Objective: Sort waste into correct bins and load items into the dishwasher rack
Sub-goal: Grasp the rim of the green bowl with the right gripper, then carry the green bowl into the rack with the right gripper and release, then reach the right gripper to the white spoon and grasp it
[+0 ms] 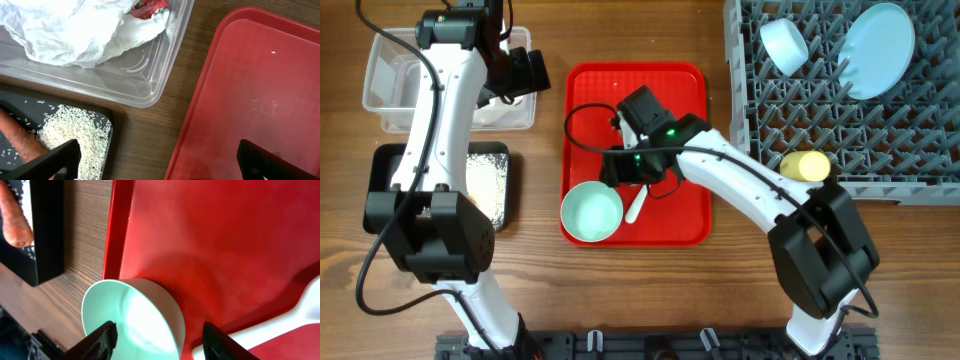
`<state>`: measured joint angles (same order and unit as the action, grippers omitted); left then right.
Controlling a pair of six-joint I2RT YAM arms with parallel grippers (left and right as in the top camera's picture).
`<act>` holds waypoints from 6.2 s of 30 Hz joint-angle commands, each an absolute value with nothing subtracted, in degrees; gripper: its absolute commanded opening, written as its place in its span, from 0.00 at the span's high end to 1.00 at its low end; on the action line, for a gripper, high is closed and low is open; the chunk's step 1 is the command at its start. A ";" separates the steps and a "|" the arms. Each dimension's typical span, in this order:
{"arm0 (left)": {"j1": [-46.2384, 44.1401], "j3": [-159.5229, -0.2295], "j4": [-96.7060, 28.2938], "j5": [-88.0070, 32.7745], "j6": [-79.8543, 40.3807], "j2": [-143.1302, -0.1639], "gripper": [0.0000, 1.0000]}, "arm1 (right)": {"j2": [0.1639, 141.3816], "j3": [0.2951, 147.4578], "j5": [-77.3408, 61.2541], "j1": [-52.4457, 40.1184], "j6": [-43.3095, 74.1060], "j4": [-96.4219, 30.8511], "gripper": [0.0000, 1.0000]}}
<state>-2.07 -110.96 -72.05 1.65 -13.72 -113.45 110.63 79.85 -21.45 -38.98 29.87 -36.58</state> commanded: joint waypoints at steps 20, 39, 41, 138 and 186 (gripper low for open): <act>-1.69 -111.33 -72.03 2.02 -14.39 -111.90 0.00 | 115.85 79.29 -16.69 -42.57 35.09 -37.10 0.96; -1.69 -111.33 -72.03 2.02 -14.39 -111.90 0.00 | 112.20 99.42 6.48 -29.19 24.43 -56.60 0.96; -1.69 -111.33 -72.03 2.02 -14.39 -111.90 0.00 | 110.83 102.85 11.51 -27.11 23.64 -59.18 0.96; -1.69 -111.33 -72.03 2.02 -14.39 -111.90 0.00 | 115.94 96.62 43.70 -16.16 4.19 -65.71 0.28; -1.69 -111.33 -72.03 2.02 -14.39 -111.90 0.00 | 110.54 77.19 -10.98 -36.49 51.72 -44.93 0.22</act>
